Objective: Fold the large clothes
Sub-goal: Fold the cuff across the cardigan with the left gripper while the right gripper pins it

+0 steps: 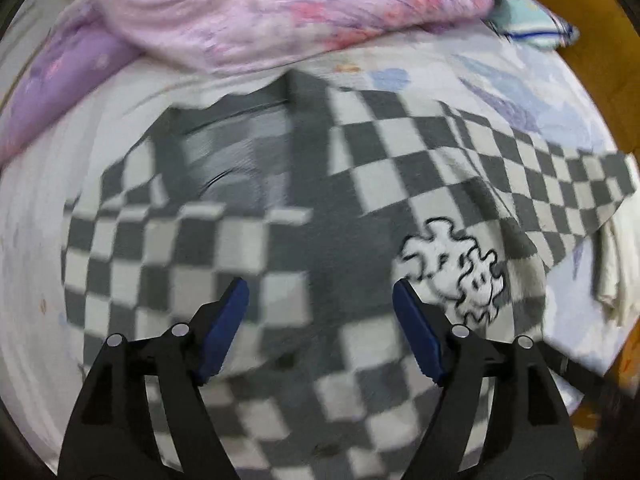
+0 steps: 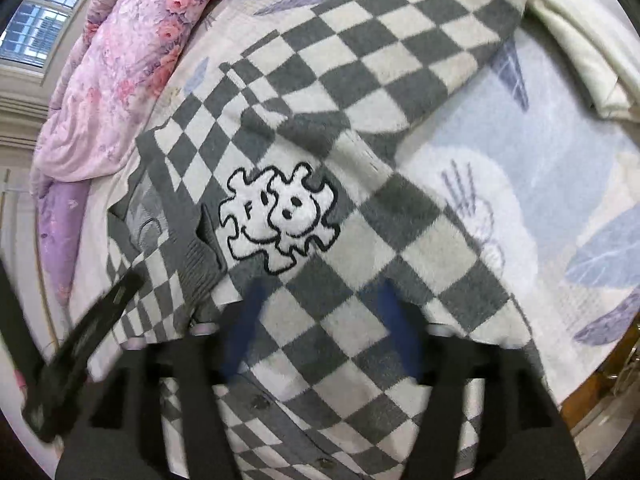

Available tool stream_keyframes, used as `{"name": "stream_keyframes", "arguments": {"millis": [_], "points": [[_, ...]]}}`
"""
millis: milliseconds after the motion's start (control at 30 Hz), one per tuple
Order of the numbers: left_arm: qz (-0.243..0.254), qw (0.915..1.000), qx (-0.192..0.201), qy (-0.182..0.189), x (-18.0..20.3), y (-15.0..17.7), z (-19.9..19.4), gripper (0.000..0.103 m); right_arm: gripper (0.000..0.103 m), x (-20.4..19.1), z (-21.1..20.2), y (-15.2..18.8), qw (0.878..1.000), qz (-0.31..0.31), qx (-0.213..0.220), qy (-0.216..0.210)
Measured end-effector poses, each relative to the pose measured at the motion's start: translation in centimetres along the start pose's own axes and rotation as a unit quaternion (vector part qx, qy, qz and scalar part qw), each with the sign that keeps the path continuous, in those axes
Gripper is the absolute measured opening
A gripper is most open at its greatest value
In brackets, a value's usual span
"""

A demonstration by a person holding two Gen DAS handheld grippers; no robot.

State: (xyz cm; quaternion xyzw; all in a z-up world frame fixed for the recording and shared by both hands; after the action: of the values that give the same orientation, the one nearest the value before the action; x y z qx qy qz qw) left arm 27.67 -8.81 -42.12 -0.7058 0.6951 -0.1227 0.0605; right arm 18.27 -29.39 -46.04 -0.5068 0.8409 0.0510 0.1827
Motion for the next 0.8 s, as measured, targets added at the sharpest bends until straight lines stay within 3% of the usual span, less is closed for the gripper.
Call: {"name": "stream_keyframes", "arguments": {"millis": [100,267,300,333,367,433,467,500,533,567,633,733,800], "points": [[-0.048,0.9987,-0.008,-0.013,-6.2,0.3,-1.5,0.076,0.065,-1.6,0.3,-0.8,0.999,-0.034,-0.005,0.005],[-0.134,0.9826,0.027,-0.126,-18.0,0.8,-2.4,0.074,0.065,-6.7,3.6,-1.5,0.993,-0.116,-0.027,0.015],[-0.146,0.98,0.011,-0.135,-20.1,1.4,-1.6,0.07,0.065,-7.7,4.7,-1.7,0.991,-0.13,-0.033,0.016],[-0.156,0.9785,-0.002,-0.136,-21.5,1.9,-0.9,0.058,0.065,-8.8,6.3,-1.9,0.988,-0.145,-0.046,0.026],[-0.172,0.9755,-0.018,-0.136,-23.4,2.4,0.1,0.052,0.065,-9.5,7.6,-2.0,0.986,-0.156,-0.056,0.03],[-0.199,0.9702,-0.037,-0.133,-26.1,3.3,2.0,0.045,0.051,-10.8,11.1,-2.3,0.982,-0.166,-0.084,0.043],[-0.207,0.9666,-0.062,-0.138,-27.4,3.8,3.5,0.034,0.029,-11.4,11.8,-2.2,0.981,-0.168,-0.087,0.048],[-0.208,0.9638,-0.08,-0.146,-28.2,4.2,4.5,0.032,0.021,-12.5,11.9,-2.2,0.976,-0.19,-0.075,0.07],[-0.209,0.9647,-0.077,-0.14,-28.6,4.5,4.7,0.032,0.01,-13.4,11.7,-2.1,0.969,-0.215,-0.067,0.099],[-0.211,0.9658,-0.07,-0.133,-28.8,4.6,4.5,0.032,0.006,-14.1,11.0,-1.8,0.964,-0.232,-0.056,0.117],[-0.206,0.9673,-0.068,-0.131,-28.9,4.7,4.4,0.032,0.006,-13.5,10.0,-1.4,0.966,-0.223,-0.05,0.122],[-0.205,0.968,-0.068,-0.128,-29.2,4.7,4.8,0.034,0.005,-10.6,11.6,-0.4,0.969,-0.198,-0.067,0.132],[-0.186,0.9698,-0.075,-0.138,-28.9,4.1,4.1,0.033,0.008,-11.0,11.2,-0.4,0.966,-0.208,-0.063,0.139]]}}
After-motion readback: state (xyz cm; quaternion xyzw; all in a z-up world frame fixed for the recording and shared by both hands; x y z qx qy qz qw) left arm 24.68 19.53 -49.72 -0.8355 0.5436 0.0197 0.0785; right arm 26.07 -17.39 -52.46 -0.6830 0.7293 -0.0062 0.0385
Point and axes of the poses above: each gripper's, at about its wrist camera, not at the fingertips, and z roughly the way its jaws point, x to its right, y to its underside, the point moved 1 cm from there along z, roughly the way its jaws point, and after that the axes turned 11 degrees about -z, right-handed, at the moved point
